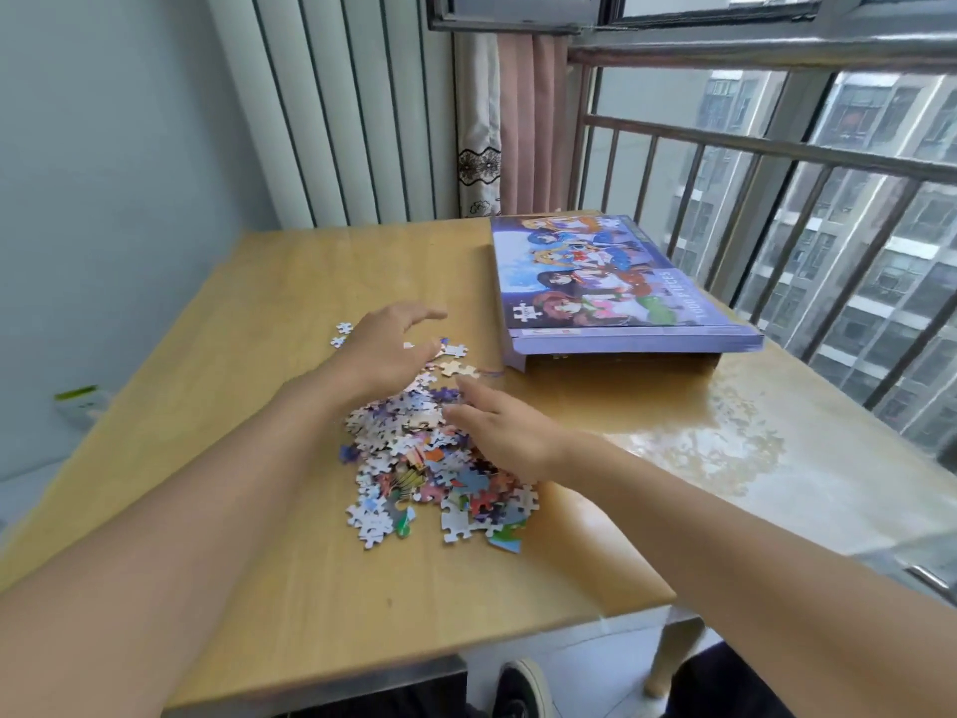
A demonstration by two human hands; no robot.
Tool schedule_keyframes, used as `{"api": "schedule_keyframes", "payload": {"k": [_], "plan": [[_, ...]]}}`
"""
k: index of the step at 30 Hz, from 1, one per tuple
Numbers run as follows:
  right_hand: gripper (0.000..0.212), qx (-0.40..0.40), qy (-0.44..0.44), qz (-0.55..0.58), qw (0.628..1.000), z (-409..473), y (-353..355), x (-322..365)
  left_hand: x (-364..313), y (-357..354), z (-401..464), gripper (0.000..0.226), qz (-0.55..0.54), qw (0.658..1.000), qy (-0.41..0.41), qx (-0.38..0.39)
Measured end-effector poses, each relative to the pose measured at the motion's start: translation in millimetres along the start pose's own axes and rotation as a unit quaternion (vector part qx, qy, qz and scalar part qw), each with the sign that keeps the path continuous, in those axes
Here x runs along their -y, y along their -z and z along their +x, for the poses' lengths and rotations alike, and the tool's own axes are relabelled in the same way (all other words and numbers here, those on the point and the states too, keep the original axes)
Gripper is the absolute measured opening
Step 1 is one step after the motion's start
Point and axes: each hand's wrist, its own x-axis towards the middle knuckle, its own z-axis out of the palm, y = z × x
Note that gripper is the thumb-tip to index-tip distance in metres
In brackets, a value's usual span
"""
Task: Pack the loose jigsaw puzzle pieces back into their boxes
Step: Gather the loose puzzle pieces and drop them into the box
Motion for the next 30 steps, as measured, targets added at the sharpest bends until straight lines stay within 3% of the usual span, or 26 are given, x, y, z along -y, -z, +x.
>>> {"api": "schedule_keyframes", "payload": {"k": [2, 5, 7, 10, 14, 16, 20, 24, 30], "plan": [[0.056, -0.039, 0.008, 0.048, 0.998, 6.6, 1.8, 7.9, 23.2, 7.3, -13.5, 0.046, -0.002, 0.999, 0.044, 0.009], [0.054, -0.119, 0.037, 0.022, 0.992, 23.2, 12.8, 18.9, 52.5, 8.1, -24.3, 0.059, 0.02, 0.996, 0.083, 0.018], [0.053, -0.113, 0.027, -0.053, 0.992, 40.6, 21.9, 29.2, 71.2, 7.2, -22.5, 0.065, 0.026, 0.993, 0.116, 0.0], [0.058, -0.07, -0.058, -0.143, 0.986, 71.8, 25.2, 34.3, 91.0, 6.6, -7.2, 0.073, -0.007, 0.987, 0.162, -0.025], [0.063, -0.072, -0.115, -0.092, 0.986, 102.5, 6.0, 31.0, 94.4, 4.2, 20.7, 0.074, -0.017, 0.981, 0.192, 0.009], [0.062, -0.085, -0.082, -0.047, 0.992, 108.8, 2.2, 31.8, 90.9, 0.6, 28.2, 0.067, -0.018, 0.982, 0.185, 0.032], [0.063, -0.071, -0.022, -0.03, 0.997, 121.3, 10.2, 37.5, 83.8, -3.6, 19.4, 0.048, -0.131, 0.983, 0.124, 0.028], [0.048, 0.024, 0.025, -0.135, 0.99, 123.1, 11.0, 45.8, 72.3, -2.3, -3.8, 0.031, -0.256, 0.964, 0.073, -0.014], [0.053, 0.061, 0.077, -0.232, 0.968, 90.5, 5.4, 56.9, 60.5, -9.4, -17.7, 0.024, -0.328, 0.937, 0.071, -0.096]]}}
